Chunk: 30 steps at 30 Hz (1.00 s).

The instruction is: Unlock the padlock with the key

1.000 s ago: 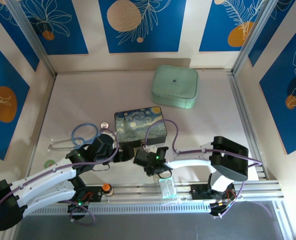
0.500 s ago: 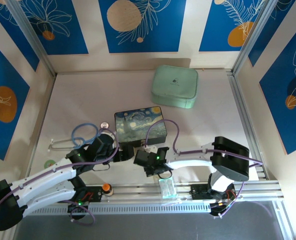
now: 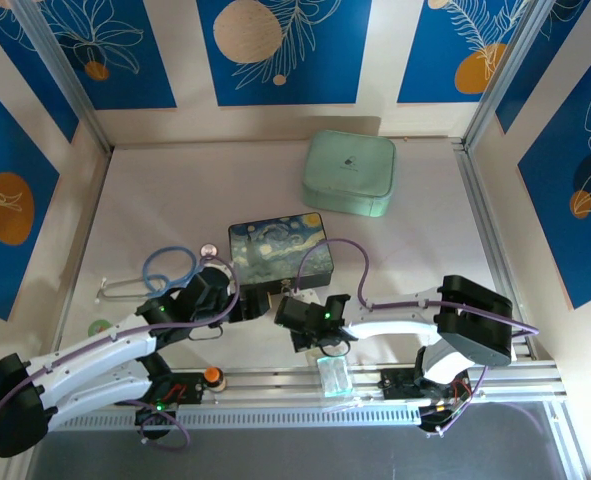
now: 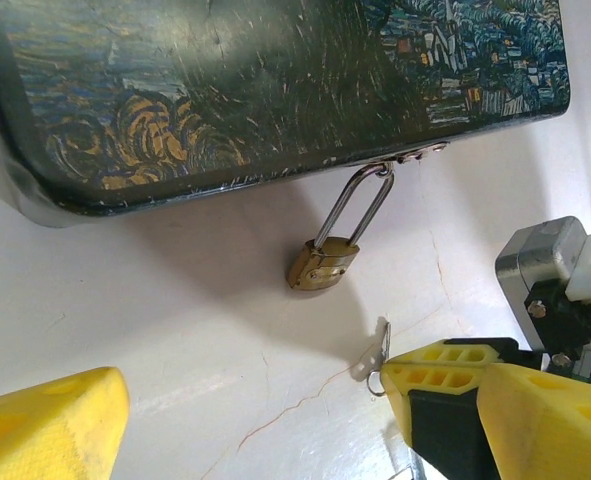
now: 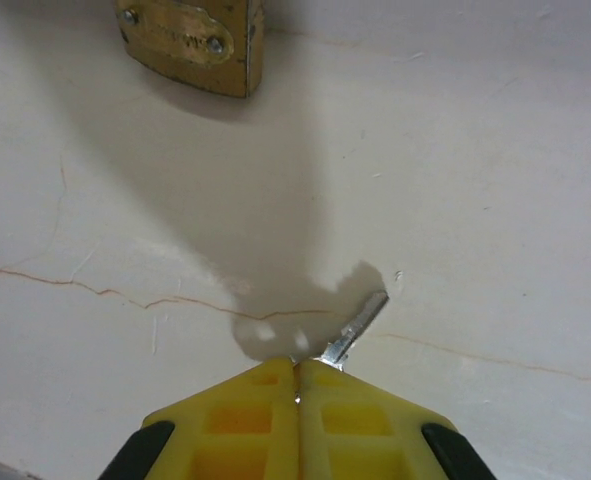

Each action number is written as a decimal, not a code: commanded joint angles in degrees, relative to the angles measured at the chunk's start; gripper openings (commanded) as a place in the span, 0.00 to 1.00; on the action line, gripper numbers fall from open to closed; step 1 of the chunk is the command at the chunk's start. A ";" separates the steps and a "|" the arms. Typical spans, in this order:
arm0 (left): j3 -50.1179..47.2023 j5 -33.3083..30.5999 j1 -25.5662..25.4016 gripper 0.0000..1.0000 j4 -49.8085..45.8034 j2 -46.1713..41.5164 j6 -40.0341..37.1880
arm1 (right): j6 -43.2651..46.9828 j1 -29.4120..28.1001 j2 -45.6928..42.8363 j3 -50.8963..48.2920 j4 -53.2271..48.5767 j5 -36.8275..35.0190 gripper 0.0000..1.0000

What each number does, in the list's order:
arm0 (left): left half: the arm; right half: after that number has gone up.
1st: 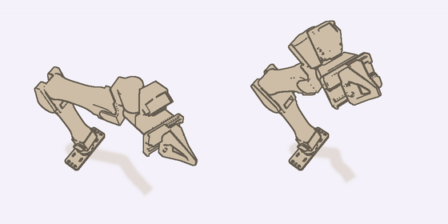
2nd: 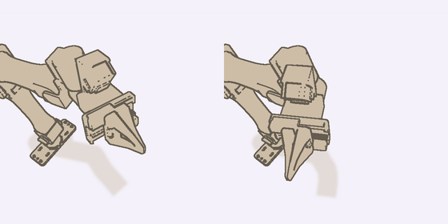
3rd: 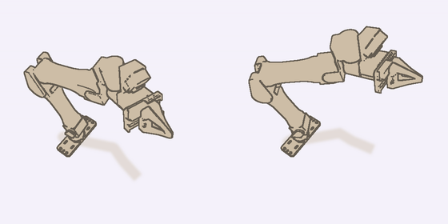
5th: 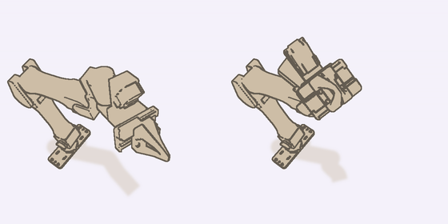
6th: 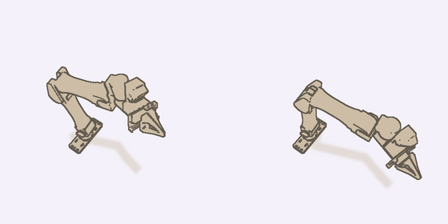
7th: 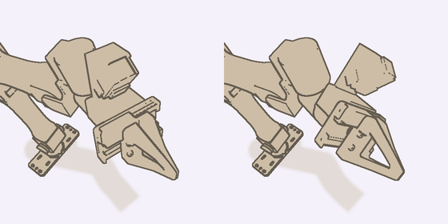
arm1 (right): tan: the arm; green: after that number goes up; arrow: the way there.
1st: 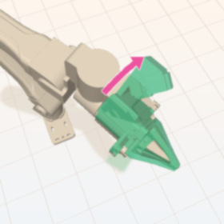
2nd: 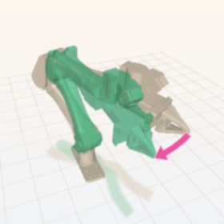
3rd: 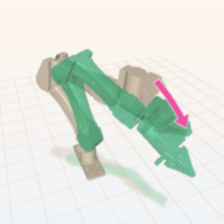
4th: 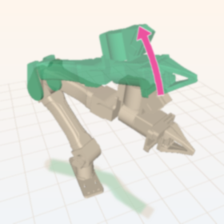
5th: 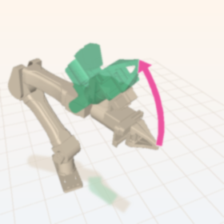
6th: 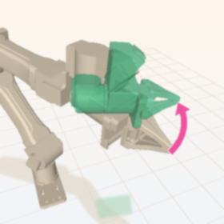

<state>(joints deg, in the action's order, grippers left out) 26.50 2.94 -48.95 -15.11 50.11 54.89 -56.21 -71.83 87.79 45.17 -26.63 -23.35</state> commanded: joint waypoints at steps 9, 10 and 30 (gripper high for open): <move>-0.17 0.01 -0.97 0.89 1.32 0.19 0.21 | -0.74 -0.15 0.87 0.89 -8.54 -0.22 0.14; -0.13 0.05 -0.97 0.89 1.44 0.29 0.21 | -1.38 -0.20 0.98 1.43 -9.33 -0.52 0.16; -0.28 -0.48 -1.23 0.89 1.14 0.40 0.65 | 1.85 1.73 2.65 2.85 -4.47 4.31 0.34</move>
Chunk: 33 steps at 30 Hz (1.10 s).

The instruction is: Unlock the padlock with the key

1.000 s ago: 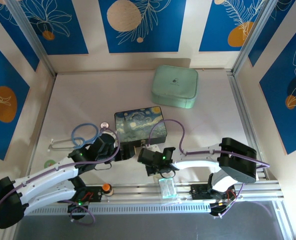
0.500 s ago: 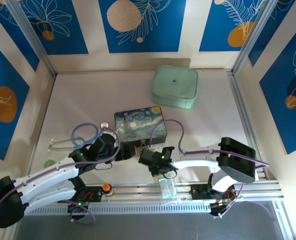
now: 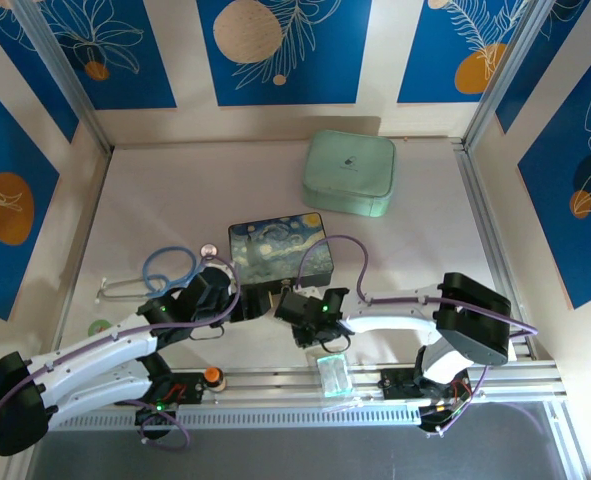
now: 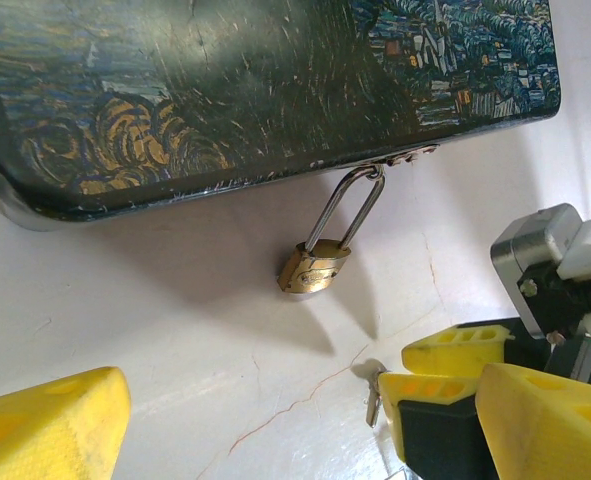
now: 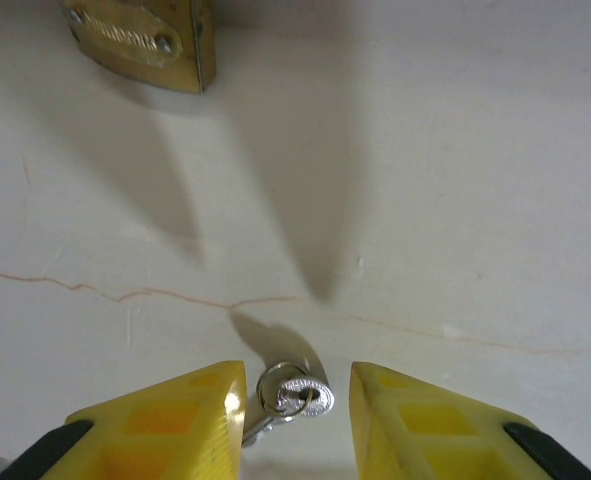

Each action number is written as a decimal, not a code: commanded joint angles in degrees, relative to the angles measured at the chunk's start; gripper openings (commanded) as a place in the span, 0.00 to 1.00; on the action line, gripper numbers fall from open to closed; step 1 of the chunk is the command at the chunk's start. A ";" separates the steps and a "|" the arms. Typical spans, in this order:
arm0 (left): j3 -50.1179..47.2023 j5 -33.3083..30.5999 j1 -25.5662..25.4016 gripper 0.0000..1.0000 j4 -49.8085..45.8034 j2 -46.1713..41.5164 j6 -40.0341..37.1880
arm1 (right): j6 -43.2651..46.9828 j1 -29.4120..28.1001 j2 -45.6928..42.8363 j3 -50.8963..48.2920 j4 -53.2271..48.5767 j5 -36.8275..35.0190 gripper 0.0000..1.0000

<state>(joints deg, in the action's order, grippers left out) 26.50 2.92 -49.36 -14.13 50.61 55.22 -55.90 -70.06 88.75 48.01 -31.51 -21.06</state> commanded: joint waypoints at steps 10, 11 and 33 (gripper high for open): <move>-0.66 -0.98 -1.04 0.90 0.45 0.12 0.68 | -1.76 -3.24 8.85 4.25 -8.40 -2.91 0.26; -0.53 -1.07 -1.03 0.90 0.47 0.27 0.67 | -1.76 -3.28 8.99 4.37 -8.22 -2.80 0.24; 1.16 -2.12 -1.52 0.89 2.21 2.66 0.63 | 1.42 5.21 -8.38 -2.87 -6.64 -2.70 0.16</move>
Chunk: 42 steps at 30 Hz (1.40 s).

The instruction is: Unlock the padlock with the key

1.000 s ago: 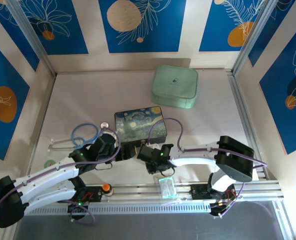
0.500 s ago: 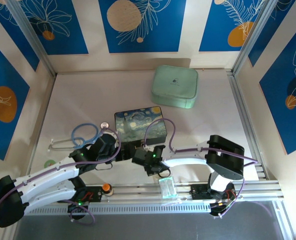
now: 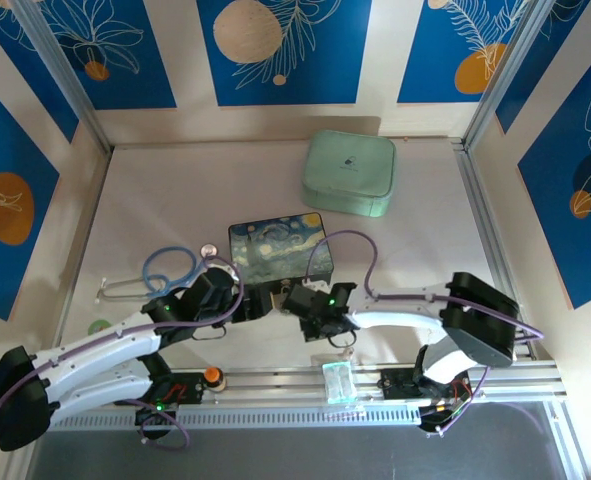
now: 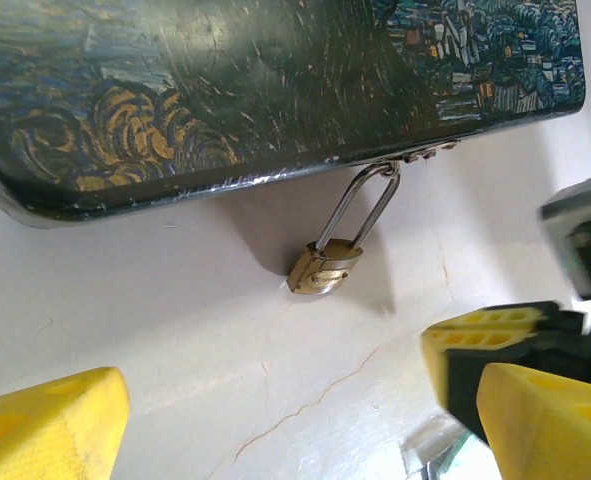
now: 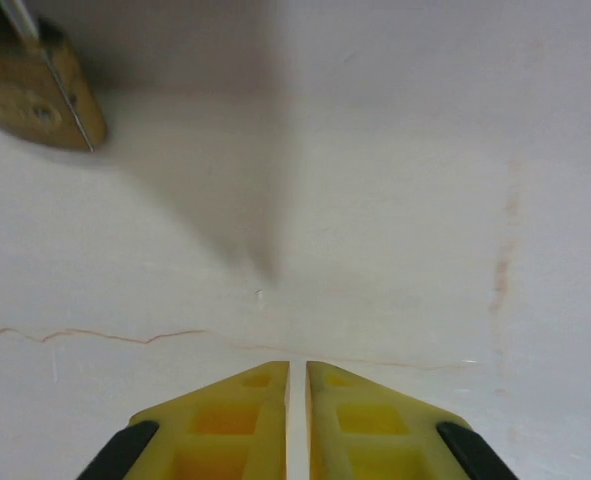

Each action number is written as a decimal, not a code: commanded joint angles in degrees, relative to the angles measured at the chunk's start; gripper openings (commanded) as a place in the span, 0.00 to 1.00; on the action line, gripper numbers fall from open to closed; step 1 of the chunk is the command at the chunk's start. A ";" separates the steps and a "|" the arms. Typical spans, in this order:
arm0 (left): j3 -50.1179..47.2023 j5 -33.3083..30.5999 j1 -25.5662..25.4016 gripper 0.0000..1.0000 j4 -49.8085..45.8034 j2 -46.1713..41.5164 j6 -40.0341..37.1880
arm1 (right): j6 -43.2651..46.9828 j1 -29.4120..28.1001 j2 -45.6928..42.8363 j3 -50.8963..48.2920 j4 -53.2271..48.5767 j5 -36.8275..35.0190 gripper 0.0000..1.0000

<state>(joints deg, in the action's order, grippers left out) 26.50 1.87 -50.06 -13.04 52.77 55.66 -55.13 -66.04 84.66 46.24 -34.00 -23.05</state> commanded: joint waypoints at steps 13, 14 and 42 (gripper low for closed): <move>3.62 -1.87 -2.31 0.89 2.00 4.94 -0.73 | -5.54 7.76 -17.65 -11.14 -14.89 9.00 0.44; 3.60 -1.87 -2.40 0.89 2.46 5.19 -0.64 | -5.76 8.19 -18.23 -12.12 -14.09 9.69 0.44; 2.16 -2.44 -2.67 0.90 2.50 4.32 0.23 | -11.71 9.25 -23.23 -21.01 -0.72 16.19 0.20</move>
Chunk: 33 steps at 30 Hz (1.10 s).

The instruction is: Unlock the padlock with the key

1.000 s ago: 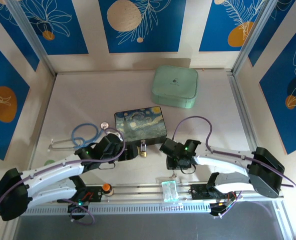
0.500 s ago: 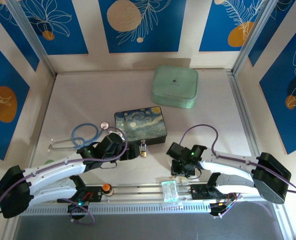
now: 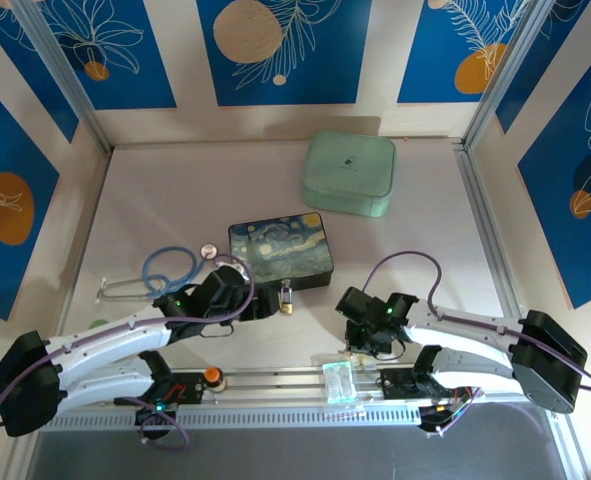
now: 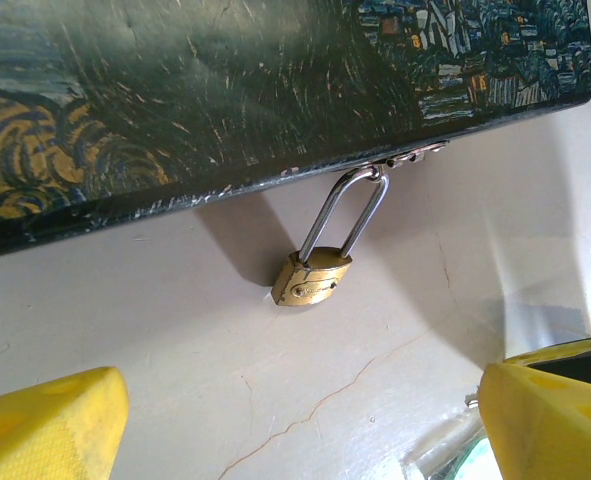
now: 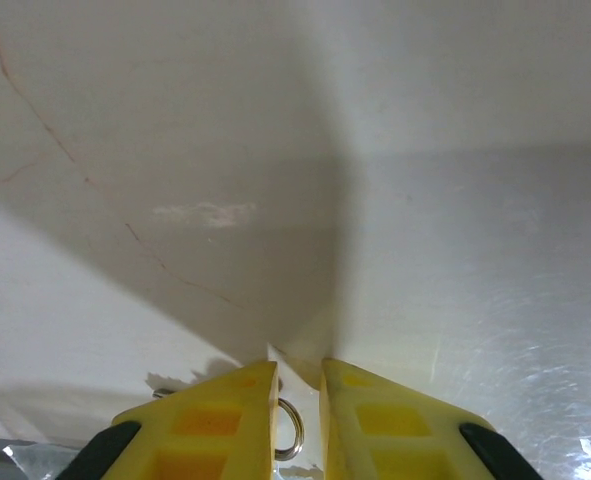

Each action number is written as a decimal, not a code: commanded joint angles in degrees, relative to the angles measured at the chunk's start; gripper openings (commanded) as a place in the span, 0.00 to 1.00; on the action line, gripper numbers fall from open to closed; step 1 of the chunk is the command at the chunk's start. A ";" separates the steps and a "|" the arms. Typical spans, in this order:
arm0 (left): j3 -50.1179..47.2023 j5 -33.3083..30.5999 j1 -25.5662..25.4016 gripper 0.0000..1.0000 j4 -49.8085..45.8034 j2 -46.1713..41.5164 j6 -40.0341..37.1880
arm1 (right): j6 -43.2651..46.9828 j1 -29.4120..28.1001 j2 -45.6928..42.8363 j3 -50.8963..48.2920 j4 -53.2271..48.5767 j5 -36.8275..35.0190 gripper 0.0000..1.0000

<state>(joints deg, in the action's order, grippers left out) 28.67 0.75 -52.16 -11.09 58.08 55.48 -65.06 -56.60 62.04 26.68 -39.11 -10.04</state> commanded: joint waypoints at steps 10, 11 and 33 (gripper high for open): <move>-0.79 -1.46 -0.57 0.90 1.01 -1.03 0.84 | -5.53 -2.17 -2.55 -2.05 3.30 3.54 0.24; -0.89 -1.46 -0.57 0.90 1.09 -1.04 0.94 | -5.94 -2.59 -2.30 -1.82 3.12 3.46 0.24; -2.19 -1.98 -0.57 0.91 1.09 -1.83 1.63 | -11.23 -6.25 -1.46 -2.23 4.13 0.33 0.17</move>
<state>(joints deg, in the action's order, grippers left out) 27.20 -0.16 -52.16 -10.09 57.06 56.73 -74.04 -61.93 60.20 25.47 -37.34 -12.03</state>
